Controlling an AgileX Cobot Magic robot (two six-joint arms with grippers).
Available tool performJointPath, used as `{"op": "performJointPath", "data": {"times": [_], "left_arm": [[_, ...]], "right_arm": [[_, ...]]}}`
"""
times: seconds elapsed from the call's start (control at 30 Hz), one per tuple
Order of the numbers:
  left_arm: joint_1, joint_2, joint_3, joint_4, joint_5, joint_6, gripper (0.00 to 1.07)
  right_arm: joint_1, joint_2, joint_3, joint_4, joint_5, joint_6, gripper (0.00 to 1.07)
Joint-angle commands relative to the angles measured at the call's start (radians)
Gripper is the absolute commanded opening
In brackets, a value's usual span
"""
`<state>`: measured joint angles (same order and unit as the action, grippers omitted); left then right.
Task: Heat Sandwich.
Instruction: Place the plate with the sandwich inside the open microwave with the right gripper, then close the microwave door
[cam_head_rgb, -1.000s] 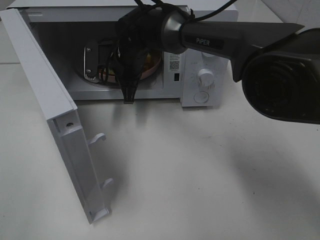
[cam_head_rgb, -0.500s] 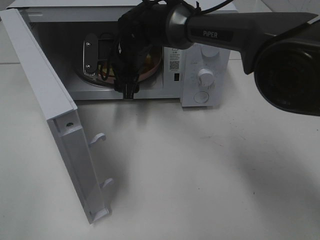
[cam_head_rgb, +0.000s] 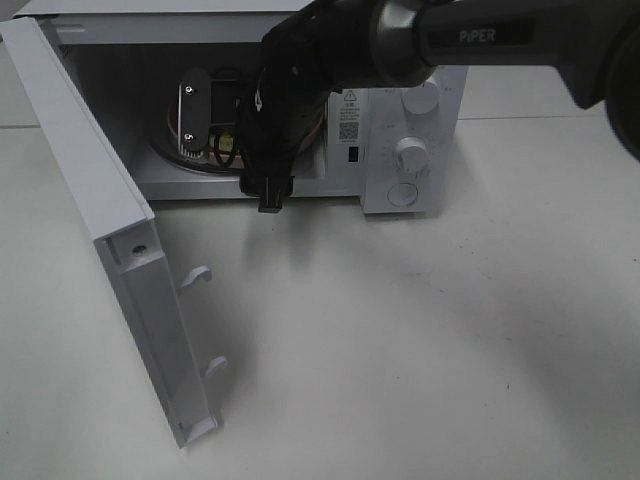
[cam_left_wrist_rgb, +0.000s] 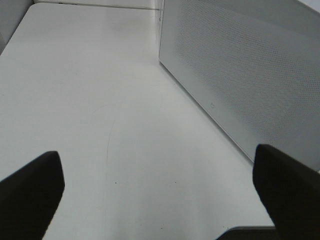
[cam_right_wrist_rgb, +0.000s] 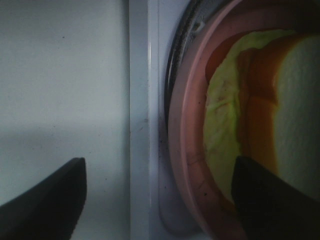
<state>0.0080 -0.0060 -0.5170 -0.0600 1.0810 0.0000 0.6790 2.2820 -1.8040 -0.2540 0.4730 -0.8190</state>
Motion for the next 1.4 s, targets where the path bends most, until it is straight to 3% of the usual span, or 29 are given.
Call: {"op": "performJointPath", "data": {"times": [0.03, 0.07, 0.2, 0.67, 1.4], "left_arm": [[-0.007, -0.017, 0.002, -0.002, -0.013, 0.000, 0.97], [-0.007, -0.017, 0.002, -0.002, -0.013, 0.000, 0.97], [-0.007, -0.017, 0.002, -0.002, -0.013, 0.000, 0.97], [-0.007, -0.017, 0.002, -0.002, -0.013, 0.000, 0.97], [-0.007, -0.017, 0.002, -0.002, -0.013, 0.000, 0.97]], "right_arm": [[0.000, -0.070, 0.087, 0.001, -0.057, 0.001, 0.77], [0.000, -0.070, 0.087, 0.001, -0.057, 0.001, 0.77], [-0.001, -0.167, 0.255, 0.001, -0.133, 0.001, 0.76], [-0.004, -0.389, 0.582, 0.004, -0.251, 0.002, 0.76], [-0.004, -0.732, 0.946, 0.001, -0.264, 0.196, 0.76]]}}
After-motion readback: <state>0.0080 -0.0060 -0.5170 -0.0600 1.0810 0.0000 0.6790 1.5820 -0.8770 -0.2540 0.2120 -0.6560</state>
